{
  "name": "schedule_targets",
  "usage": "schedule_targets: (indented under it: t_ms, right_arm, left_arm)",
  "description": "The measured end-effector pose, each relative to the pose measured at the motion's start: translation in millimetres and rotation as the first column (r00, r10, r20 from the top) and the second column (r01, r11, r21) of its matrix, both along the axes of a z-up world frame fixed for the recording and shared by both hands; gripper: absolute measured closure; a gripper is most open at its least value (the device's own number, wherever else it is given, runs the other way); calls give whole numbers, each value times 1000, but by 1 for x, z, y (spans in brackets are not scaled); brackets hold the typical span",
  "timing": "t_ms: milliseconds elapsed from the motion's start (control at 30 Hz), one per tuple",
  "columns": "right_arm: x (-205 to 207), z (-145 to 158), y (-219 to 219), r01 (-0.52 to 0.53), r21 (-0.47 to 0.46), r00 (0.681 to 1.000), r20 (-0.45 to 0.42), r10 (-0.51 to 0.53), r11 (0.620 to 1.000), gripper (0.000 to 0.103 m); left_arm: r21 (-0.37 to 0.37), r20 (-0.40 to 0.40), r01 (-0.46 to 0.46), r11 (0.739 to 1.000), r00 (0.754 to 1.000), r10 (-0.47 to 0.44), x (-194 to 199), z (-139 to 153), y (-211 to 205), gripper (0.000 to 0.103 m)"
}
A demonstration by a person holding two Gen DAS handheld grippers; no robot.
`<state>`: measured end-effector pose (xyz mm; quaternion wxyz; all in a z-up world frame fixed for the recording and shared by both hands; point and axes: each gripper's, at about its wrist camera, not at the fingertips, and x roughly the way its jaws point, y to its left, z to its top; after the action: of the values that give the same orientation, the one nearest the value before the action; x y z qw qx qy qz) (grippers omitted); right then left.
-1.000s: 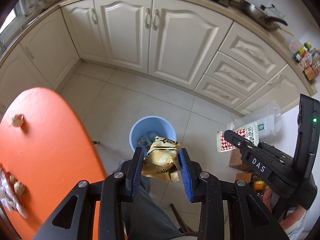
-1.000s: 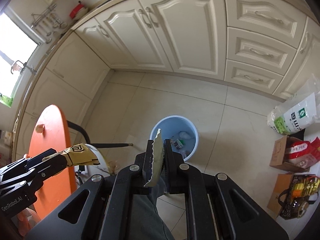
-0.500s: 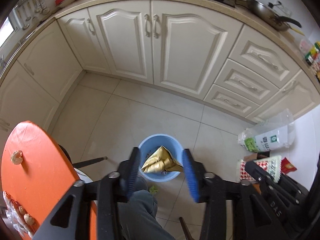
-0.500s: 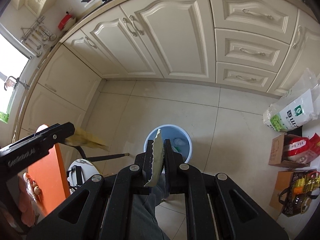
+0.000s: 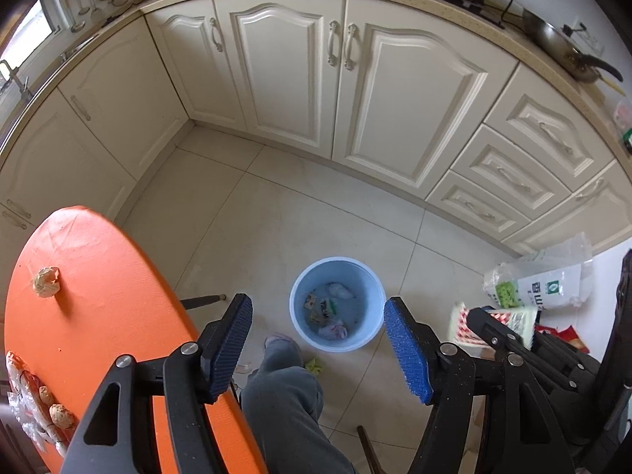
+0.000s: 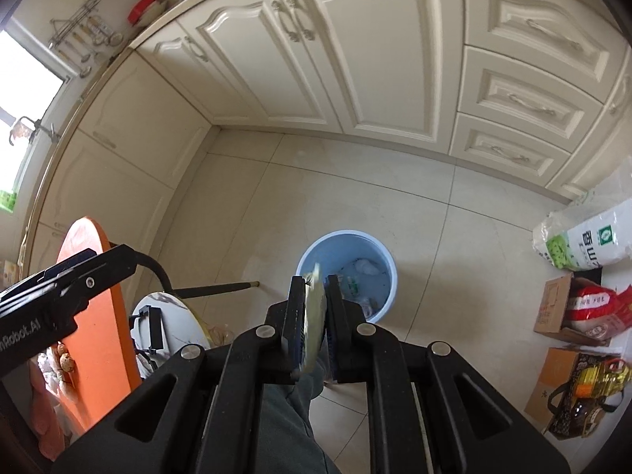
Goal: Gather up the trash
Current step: 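Open the left tool to drop the yellow chip bag into the bucket, then open the right tool to drop the checkered wrapper into the bucket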
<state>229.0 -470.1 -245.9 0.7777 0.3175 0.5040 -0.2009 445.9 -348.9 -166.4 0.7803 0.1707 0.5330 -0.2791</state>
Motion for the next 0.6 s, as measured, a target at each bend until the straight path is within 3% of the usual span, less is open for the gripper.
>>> schedule_targets:
  t_ms: [200, 267, 300, 333, 400, 600]
  right_arm:
    - [25, 16, 12, -54, 4, 997, 51, 54, 999, 91]
    - [30, 21, 13, -55, 10, 997, 63, 54, 998, 86]
    - [31, 22, 13, -54, 12, 996, 65, 53, 998, 73]
    - [32, 23, 14, -50, 9, 997, 66, 50, 999, 51]
    - [30, 25, 16, -38, -17, 997, 69, 39, 999, 30]
    - [18, 20, 16, -12, -26, 999, 31, 13, 1000, 28]
  left_arm:
    - [-18, 19, -27, 999, 999, 27, -1, 13, 22, 38]
    - [-26, 16, -34, 999, 999, 35, -2, 17, 29, 38]
    - [-29, 17, -36, 999, 999, 37, -3, 17, 30, 38]
    - [-31, 18, -36, 999, 999, 37, -3, 19, 34, 38]
    - [-32, 17, -36, 999, 999, 37, -4, 20, 38, 38]
    - [-33, 4, -28, 999, 1000, 28, -8, 23, 45, 38]
